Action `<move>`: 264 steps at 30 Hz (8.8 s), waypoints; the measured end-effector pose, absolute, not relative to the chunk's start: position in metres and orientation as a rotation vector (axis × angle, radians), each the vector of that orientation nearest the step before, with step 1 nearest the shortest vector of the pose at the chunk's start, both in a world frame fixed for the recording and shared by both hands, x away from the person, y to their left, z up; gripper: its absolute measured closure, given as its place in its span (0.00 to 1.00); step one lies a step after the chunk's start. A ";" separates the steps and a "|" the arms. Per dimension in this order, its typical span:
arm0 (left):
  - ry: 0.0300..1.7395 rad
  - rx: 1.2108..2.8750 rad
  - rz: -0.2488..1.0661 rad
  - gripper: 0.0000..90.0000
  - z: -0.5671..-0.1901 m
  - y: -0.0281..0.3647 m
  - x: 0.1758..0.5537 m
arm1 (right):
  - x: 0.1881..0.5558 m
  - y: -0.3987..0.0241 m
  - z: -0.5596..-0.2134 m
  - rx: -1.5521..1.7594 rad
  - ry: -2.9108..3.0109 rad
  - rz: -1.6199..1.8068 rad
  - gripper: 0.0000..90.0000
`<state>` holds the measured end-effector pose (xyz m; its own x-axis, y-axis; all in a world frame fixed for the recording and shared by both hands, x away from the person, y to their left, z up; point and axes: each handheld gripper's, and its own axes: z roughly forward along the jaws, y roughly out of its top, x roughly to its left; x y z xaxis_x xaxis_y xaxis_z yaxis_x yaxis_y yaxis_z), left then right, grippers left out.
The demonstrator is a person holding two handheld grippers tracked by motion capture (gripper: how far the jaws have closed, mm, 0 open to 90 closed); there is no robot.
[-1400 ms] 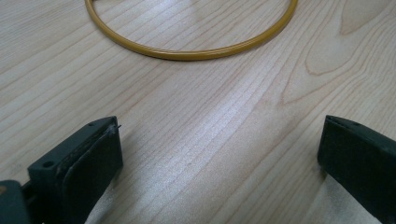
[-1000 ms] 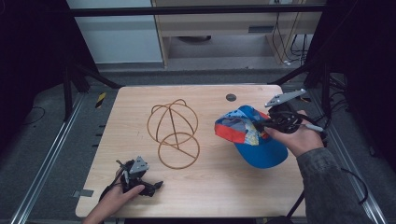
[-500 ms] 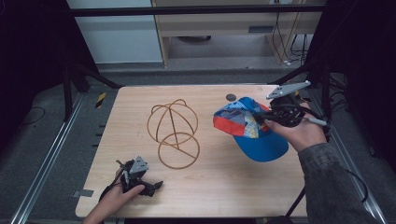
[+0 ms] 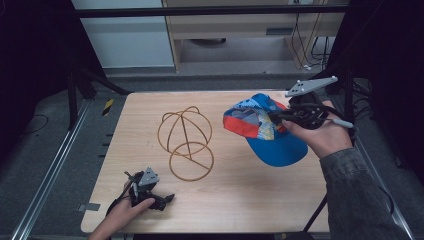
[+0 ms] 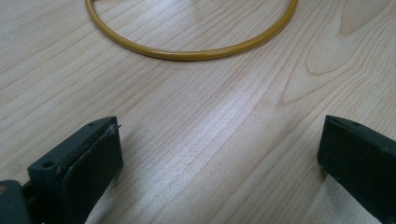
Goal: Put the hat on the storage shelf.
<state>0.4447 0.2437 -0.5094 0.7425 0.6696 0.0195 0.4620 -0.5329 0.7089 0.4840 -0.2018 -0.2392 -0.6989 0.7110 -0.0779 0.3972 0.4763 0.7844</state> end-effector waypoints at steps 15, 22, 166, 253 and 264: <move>0.846 2.233 0.376 0.00 -0.509 0.244 0.445 | 0.492 -0.166 -0.214 0.839 2.312 1.142 0.99; 0.846 2.233 0.376 0.00 -0.509 0.244 0.445 | 0.500 -0.143 -0.201 0.796 2.308 1.174 0.99; 0.849 2.229 0.376 0.00 -0.509 0.243 0.445 | 0.532 -0.028 -0.232 0.698 2.511 1.209 0.73; 0.847 2.229 0.374 0.00 -0.510 0.244 0.444 | 0.485 -0.229 -0.380 1.163 2.118 1.138 0.12; 0.847 2.227 0.374 0.00 -0.510 0.244 0.444 | 0.479 -0.231 -0.433 1.241 2.151 1.095 0.13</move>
